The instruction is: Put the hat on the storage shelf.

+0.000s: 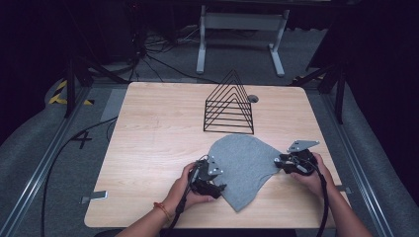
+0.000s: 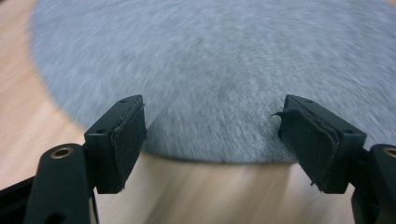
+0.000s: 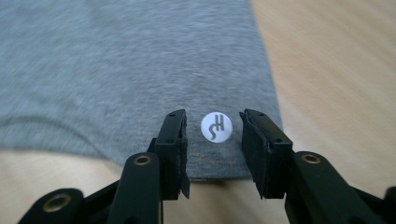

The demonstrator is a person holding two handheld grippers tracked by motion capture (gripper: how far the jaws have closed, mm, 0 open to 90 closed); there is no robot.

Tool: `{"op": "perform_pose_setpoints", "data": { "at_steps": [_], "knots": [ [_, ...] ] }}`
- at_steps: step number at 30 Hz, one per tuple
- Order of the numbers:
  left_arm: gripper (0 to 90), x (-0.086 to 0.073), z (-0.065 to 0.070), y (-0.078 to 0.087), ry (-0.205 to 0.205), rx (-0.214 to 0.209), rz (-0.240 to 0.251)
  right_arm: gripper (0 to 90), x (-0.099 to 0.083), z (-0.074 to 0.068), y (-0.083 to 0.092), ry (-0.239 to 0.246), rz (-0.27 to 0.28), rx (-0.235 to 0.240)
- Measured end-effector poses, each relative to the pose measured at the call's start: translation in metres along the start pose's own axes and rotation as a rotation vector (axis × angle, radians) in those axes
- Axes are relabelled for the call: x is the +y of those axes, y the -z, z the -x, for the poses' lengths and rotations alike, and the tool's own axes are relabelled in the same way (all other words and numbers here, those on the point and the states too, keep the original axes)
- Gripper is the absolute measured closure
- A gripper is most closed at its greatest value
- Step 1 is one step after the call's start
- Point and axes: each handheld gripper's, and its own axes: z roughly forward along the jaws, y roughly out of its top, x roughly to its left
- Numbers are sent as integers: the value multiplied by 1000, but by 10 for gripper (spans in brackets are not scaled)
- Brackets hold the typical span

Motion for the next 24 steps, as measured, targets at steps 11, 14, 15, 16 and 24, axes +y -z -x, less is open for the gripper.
{"op": "perform_pose_setpoints", "data": {
  "at_steps": [11,14,15,16,24],
  "knots": [
    [235,-19,-54,20,82,5,-82,516,5,-64,5,89,-49,177],
    [238,-22,-64,22,105,-9,-93,481,9,-77,5,128,-64,213],
    [246,-22,-66,22,107,-7,-82,476,10,-78,5,127,-66,222],
    [261,-21,-68,23,97,-10,-96,470,12,-75,7,116,-54,225],
    [266,1,-74,16,122,-17,-48,443,35,-13,-5,-69,-2,100]
  ]
}}
